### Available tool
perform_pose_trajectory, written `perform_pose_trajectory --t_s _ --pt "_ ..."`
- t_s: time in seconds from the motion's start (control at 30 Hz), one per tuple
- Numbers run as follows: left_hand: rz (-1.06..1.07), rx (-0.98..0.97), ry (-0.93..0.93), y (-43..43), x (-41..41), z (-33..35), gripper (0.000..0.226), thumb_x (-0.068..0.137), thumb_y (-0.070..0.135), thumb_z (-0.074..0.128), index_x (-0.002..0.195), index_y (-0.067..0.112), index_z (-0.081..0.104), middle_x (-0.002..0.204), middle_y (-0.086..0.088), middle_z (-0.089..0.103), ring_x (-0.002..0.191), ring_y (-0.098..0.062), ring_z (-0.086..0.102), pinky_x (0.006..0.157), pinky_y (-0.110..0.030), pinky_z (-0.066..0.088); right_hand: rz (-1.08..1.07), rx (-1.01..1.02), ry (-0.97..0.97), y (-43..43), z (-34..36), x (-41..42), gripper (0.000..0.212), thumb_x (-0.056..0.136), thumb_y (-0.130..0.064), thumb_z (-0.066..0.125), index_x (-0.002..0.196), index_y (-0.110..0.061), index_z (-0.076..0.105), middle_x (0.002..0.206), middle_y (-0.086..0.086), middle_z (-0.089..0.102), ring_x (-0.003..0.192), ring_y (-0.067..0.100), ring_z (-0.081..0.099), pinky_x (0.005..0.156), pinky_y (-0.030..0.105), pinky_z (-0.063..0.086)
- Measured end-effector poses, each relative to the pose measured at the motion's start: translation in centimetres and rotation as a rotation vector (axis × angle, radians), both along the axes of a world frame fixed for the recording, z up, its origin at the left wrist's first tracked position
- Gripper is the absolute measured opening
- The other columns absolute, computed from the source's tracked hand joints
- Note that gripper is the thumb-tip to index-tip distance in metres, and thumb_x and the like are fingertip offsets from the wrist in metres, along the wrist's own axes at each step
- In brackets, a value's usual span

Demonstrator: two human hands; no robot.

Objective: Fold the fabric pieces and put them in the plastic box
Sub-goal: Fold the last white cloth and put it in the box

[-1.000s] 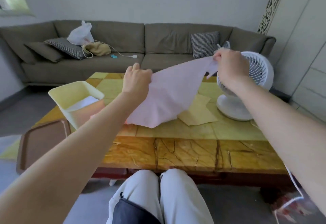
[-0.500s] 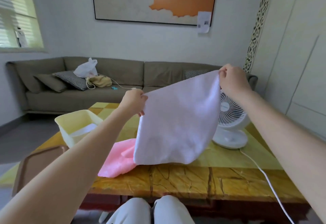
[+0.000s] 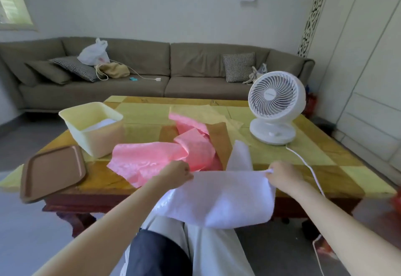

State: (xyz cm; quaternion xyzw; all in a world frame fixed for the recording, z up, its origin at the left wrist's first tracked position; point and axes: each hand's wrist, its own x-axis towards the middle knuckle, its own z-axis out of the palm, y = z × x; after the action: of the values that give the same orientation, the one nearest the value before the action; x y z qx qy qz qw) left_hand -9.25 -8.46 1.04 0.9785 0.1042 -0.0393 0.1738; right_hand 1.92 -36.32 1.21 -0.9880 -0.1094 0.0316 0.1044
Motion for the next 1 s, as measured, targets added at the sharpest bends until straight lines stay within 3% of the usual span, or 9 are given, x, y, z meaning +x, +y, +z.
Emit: perform_pose_trajectory --t_s 0.17,0.23,0.27,0.33,0.43,0.53,0.7,0.83,1.0 --pt "-0.027 0.116 0.170 -1.0 -1.0 -4.1 0.040 0.085 0.032 0.061 0.123 0.025 0.052 0.129 0.002 0.051 0.120 -0.020 0.048 0.104 -0.039 0.034 -0.050 -0.114 0.281 0.3 -5.3 -2.4 0.031 0.086 -0.014 0.050 0.059 -0.016 0.035 0.063 -0.001 0.039 0.052 0.017 0.036 0.045 0.025 0.025" --pt "-0.038 0.177 0.156 -1.0 -1.1 -4.2 0.048 0.086 0.032 0.061 0.130 0.024 0.043 0.130 0.000 0.046 0.119 -0.022 0.048 0.103 -0.042 0.034 -0.002 -0.067 0.321 0.8 -5.6 -2.8 0.018 0.087 -0.016 0.051 0.071 -0.015 0.043 0.074 0.002 0.046 0.064 0.021 0.045 0.049 0.026 0.029" --pt "-0.032 0.171 0.128 -1.1 -1.0 -4.2 0.050 0.087 0.030 0.061 0.131 0.023 0.040 0.130 -0.002 0.043 0.117 -0.024 0.050 0.100 -0.042 0.037 0.034 -0.002 0.331 1.2 -5.5 -2.7 0.006 0.090 -0.019 0.052 0.090 -0.013 0.050 0.090 0.005 0.053 0.078 0.022 0.053 0.056 0.027 0.038" --pt "-0.008 0.090 0.054 -1.2 -0.7 -4.0 0.052 0.088 0.025 0.059 0.135 0.024 0.036 0.133 -0.005 0.038 0.113 -0.028 0.053 0.090 -0.040 0.042 0.061 0.152 0.313 2.4 -5.4 -2.3 0.044 0.094 -0.030 0.052 0.130 -0.008 0.039 0.128 0.011 0.048 0.111 0.026 0.054 0.082 0.033 0.048" --pt "-0.037 0.084 -0.039 -1.1 0.0 -3.9 0.057 0.089 0.019 0.055 0.140 0.029 0.032 0.141 -0.005 0.028 0.118 -0.029 0.048 0.084 -0.042 0.048 0.085 0.249 0.283 5.4 -4.7 -2.3 0.075 0.091 -0.053 0.048 0.143 -0.006 0.020 0.143 0.012 0.034 0.118 0.030 0.049 0.092 0.038 0.047" --pt "-0.088 0.127 -0.014 -0.8 0.7 -4.0 0.061 0.088 0.015 0.055 0.142 0.027 0.028 0.140 -0.006 0.031 0.114 -0.030 0.053 0.078 -0.042 0.051 0.105 0.177 0.277 7.7 -4.9 -2.0 0.085 0.086 -0.051 0.058 0.143 -0.006 0.014 0.140 0.012 0.035 0.117 0.032 0.050 0.080 0.034 0.044" --pt "-0.066 0.153 0.033 -1.2 2.6 -4.5 0.032 0.089 0.005 0.048 0.120 0.012 0.039 0.114 -0.009 0.055 0.103 -0.028 0.058 0.078 -0.037 0.045 0.060 0.151 0.232 8.1 -5.8 -0.4 0.042 0.085 0.000 0.048 0.123 -0.008 0.031 0.085 0.008 0.051 0.071 0.024 0.052 0.049 0.027 0.033" --pt "-0.185 0.160 0.095 -1.2 4.3 -5.5 0.049 0.091 0.012 0.048 0.137 0.018 0.035 0.131 -0.006 0.047 0.123 -0.024 0.047 0.100 -0.034 0.039 0.144 0.262 0.148 7.2 -6.3 1.3 0.051 0.089 -0.002 0.041 0.135 -0.021 0.031 0.085 0.004 0.056 0.067 0.017 0.054 0.054 0.028 0.040" --pt "-0.190 0.151 0.184 -0.4 7.3 -6.4 0.066 0.093 0.023 0.051 0.149 0.015 0.018 0.153 -0.009 0.021 0.141 -0.027 0.023 0.114 -0.040 0.025 0.186 0.308 0.159 8.5 -7.0 4.0 0.046 0.088 0.004 0.044 0.131 -0.015 0.043 0.111 0.012 0.061 0.099 0.026 0.059 0.082 0.034 0.048"
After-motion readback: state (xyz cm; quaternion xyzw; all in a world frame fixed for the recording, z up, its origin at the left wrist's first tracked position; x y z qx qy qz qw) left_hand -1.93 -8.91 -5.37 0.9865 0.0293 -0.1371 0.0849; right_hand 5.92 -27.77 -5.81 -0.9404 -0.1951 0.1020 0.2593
